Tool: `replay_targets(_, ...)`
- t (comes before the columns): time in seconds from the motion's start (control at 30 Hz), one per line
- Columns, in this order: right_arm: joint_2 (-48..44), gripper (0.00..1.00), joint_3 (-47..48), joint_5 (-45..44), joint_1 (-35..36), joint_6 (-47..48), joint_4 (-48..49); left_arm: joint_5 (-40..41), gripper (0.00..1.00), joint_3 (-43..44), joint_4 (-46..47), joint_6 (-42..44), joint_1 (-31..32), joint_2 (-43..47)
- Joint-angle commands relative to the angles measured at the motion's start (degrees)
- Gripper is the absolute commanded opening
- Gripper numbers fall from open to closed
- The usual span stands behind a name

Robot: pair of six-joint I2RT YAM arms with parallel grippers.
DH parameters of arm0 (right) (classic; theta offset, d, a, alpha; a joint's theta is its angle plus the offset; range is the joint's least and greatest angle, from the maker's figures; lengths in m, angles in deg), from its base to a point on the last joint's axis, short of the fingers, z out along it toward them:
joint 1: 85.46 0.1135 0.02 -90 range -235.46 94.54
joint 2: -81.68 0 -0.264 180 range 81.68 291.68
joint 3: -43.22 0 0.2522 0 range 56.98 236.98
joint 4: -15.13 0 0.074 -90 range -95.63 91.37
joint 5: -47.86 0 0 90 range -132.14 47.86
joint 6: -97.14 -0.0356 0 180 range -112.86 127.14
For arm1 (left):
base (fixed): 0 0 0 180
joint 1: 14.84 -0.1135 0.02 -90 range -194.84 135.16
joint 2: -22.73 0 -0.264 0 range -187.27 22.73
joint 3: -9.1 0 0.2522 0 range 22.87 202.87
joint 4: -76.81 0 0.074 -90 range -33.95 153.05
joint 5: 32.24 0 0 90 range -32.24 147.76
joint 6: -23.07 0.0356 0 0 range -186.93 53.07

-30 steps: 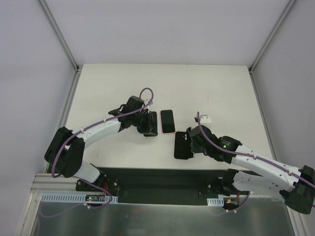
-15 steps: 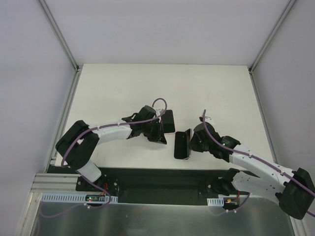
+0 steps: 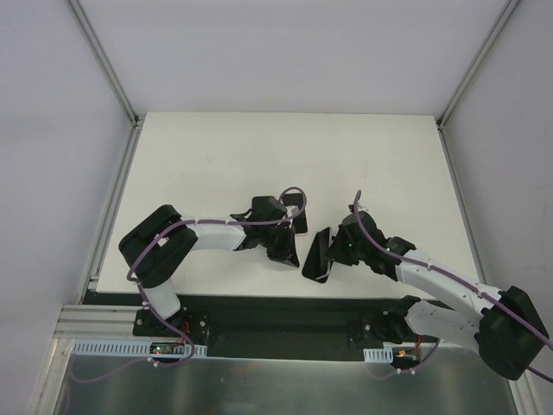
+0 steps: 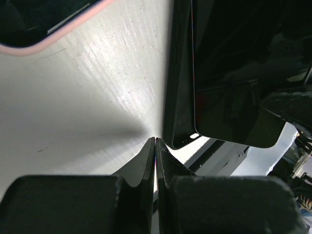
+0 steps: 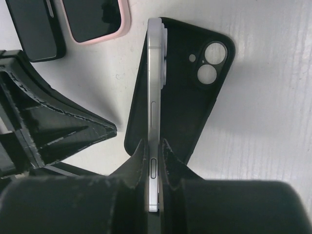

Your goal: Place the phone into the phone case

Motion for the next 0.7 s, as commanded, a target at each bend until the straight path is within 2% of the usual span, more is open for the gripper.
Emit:
replay_targets(0.0, -0.7, 0.02, -1.1, 2.4, -1.6, -2.0, 3.4, 1.0, 0.00, 1.4, 2.1, -1.5, 2.2, -0.7)
replay_targets(0.3, -1.6, 0.01, -3.3, 5.0, -5.6, -2.5, 4.4, 0.5, 0.00, -1.0, 6.2, -5.4, 5.8, -0.7)
replay_targets(0.67, -0.9, 0.02, -7.3, 10.9, -6.7, -0.8, 9.7, 0.7, 0.00, -0.6, 7.6, -7.0, 8.1, -2.1)
